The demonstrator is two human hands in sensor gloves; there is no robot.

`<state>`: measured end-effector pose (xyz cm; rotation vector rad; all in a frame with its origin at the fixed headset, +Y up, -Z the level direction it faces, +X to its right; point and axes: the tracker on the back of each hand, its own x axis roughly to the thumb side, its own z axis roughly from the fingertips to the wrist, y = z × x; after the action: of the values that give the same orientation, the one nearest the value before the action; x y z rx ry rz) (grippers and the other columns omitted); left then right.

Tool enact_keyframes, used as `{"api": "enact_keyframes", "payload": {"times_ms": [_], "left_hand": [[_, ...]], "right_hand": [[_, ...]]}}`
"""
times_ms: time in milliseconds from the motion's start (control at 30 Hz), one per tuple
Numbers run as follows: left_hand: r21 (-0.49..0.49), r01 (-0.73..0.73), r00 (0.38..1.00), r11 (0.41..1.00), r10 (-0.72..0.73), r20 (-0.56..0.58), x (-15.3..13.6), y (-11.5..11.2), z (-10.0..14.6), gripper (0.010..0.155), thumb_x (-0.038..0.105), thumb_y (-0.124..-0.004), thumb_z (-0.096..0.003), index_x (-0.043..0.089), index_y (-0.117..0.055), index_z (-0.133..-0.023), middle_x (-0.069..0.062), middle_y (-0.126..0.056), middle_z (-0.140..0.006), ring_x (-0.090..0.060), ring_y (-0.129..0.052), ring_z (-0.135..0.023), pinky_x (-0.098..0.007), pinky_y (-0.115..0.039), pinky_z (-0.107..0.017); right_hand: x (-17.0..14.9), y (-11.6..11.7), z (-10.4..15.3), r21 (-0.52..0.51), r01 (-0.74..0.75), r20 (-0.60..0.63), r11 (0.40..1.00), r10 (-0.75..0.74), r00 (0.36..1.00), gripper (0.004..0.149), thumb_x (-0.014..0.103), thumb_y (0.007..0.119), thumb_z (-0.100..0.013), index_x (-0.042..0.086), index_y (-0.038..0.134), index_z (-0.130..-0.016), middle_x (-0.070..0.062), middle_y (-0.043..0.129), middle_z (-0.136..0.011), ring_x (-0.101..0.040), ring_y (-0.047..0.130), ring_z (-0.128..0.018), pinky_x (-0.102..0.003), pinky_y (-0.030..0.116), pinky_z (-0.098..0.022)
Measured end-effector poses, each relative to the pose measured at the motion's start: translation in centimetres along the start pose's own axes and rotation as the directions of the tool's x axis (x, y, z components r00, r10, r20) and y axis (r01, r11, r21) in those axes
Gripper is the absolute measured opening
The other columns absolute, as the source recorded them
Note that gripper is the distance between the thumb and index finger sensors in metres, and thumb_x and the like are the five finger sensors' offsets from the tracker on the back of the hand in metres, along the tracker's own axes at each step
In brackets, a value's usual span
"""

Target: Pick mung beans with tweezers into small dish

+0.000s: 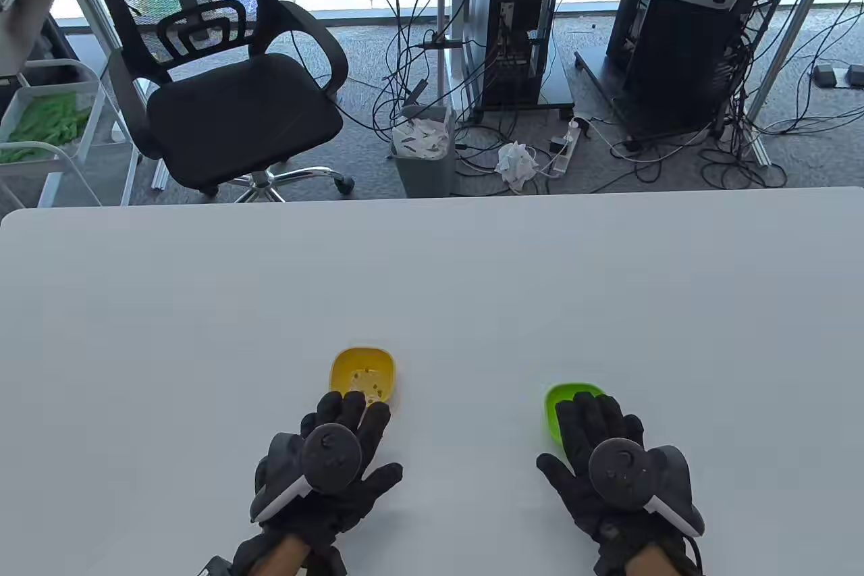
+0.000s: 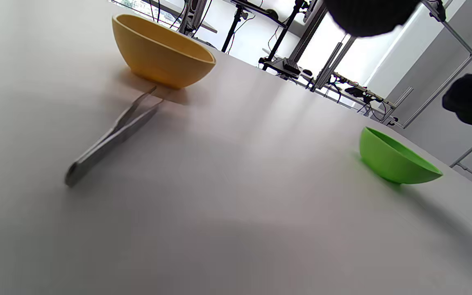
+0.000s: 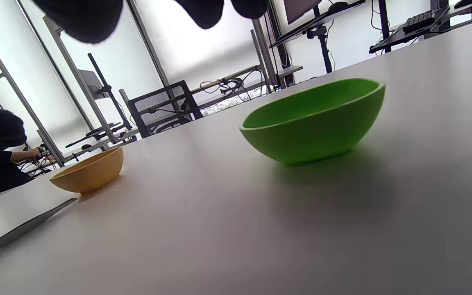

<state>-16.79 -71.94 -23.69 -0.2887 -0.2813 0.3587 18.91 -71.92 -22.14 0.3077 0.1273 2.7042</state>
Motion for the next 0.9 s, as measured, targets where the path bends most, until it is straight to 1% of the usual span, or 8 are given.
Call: {"api": "enact_keyframes", "payload": {"times_ms": [367,500,533,567,600,700,800,900], "left_hand": [[-0.008,0.01,1.0,1.0,-0.01,0.005,0.1,-0.1,-0.1,0.084,0.063,-0.067,-0.0484,0.031,-0.027,-0.115,-0.005,-0.014,-0.122,-0.039,-0.005,-0.113,-0.057,-0.012,-0.08],[-0.002,0.021,1.0,1.0,-0.021,0.003,0.1,0.0,0.1,0.084,0.064,-0.067,-0.0484,0.03,-0.029,-0.115,-0.005,-0.017,-0.123,-0.04,-0.008,-0.113,-0.058,-0.014,-0.08],[0.004,0.029,1.0,1.0,-0.029,-0.008,0.0,0.1,0.2,0.083,0.064,-0.067,-0.0485,0.028,-0.031,-0.115,-0.006,-0.022,-0.123,-0.04,-0.011,-0.114,-0.059,-0.015,-0.079],[0.008,0.038,0.999,0.999,-0.037,-0.019,0.0,0.3,0.3,0.082,0.063,-0.068,-0.0483,0.025,-0.038,-0.115,-0.008,-0.035,-0.123,-0.042,-0.019,-0.115,-0.061,-0.016,-0.079],[0.009,0.053,0.998,0.999,-0.053,-0.038,0.0,0.4,0.4,0.08,0.062,-0.069,-0.0486,0.022,-0.044,-0.113,-0.009,-0.046,-0.12,-0.043,-0.029,-0.114,-0.061,-0.019,-0.079],[0.022,0.108,0.985,0.994,-0.104,-0.136,-0.4,0.6,0.7,0.074,0.059,-0.073,-0.0492,0.018,-0.057,-0.108,-0.009,-0.065,-0.11,-0.041,-0.049,-0.11,-0.063,-0.026,-0.079],[-0.024,0.165,0.952,0.986,-0.165,-0.259,-1.1,0.6,0.7,0.07,0.057,-0.075,-0.0494,0.017,-0.062,-0.105,-0.007,-0.073,-0.103,-0.04,-0.061,-0.104,-0.063,-0.031,-0.079],[-0.065,0.18,0.923,0.981,-0.192,-0.333,-1.8,0.2,0.2,0.068,0.056,-0.079,-0.0489,0.016,-0.066,-0.102,-0.007,-0.078,-0.098,-0.039,-0.068,-0.1,-0.063,-0.035,-0.078]], "right_hand": [[0.0,0.0,0.0,-0.002,0.011,0.005,1.0,-0.011,1.0,0.075,0.055,0.058,-0.055,0.015,0.03,-0.112,-0.018,0.019,-0.116,-0.047,0.012,-0.102,-0.067,0.018,-0.069],[0.0,0.1,0.0,0.001,0.012,-0.001,1.0,-0.012,1.0,0.075,0.055,0.058,-0.055,0.014,0.03,-0.112,-0.019,0.019,-0.115,-0.047,0.012,-0.102,-0.067,0.018,-0.069],[0.0,0.1,0.0,0.006,0.012,-0.003,1.0,-0.012,1.0,0.075,0.055,0.058,-0.055,0.014,0.03,-0.112,-0.019,0.019,-0.115,-0.047,0.012,-0.102,-0.067,0.018,-0.069],[0.0,0.2,0.0,0.01,0.012,-0.003,1.0,-0.012,1.0,0.075,0.055,0.058,-0.055,0.014,0.03,-0.112,-0.019,0.019,-0.115,-0.047,0.012,-0.102,-0.067,0.018,-0.069],[0.0,0.2,0.0,0.015,0.012,-0.004,1.0,-0.012,1.0,0.075,0.055,0.058,-0.055,0.014,0.03,-0.112,-0.019,0.019,-0.115,-0.047,0.012,-0.102,-0.067,0.018,-0.069],[0.0,0.2,0.1,0.014,0.018,-0.01,1.0,-0.018,1.0,0.075,0.055,0.058,-0.055,0.014,0.031,-0.112,-0.02,0.019,-0.115,-0.047,0.012,-0.101,-0.067,0.019,-0.069],[0.0,0.1,0.2,0.01,0.026,-0.009,1.0,-0.025,1.0,0.075,0.055,0.058,-0.055,0.014,0.031,-0.112,-0.02,0.02,-0.115,-0.047,0.013,-0.101,-0.067,0.019,-0.069],[0.1,0.1,0.1,0.015,0.034,-0.007,0.999,-0.033,0.999,0.075,0.055,0.058,-0.055,0.014,0.031,-0.112,-0.021,0.02,-0.115,-0.048,0.013,-0.101,-0.067,0.019,-0.069]]}}
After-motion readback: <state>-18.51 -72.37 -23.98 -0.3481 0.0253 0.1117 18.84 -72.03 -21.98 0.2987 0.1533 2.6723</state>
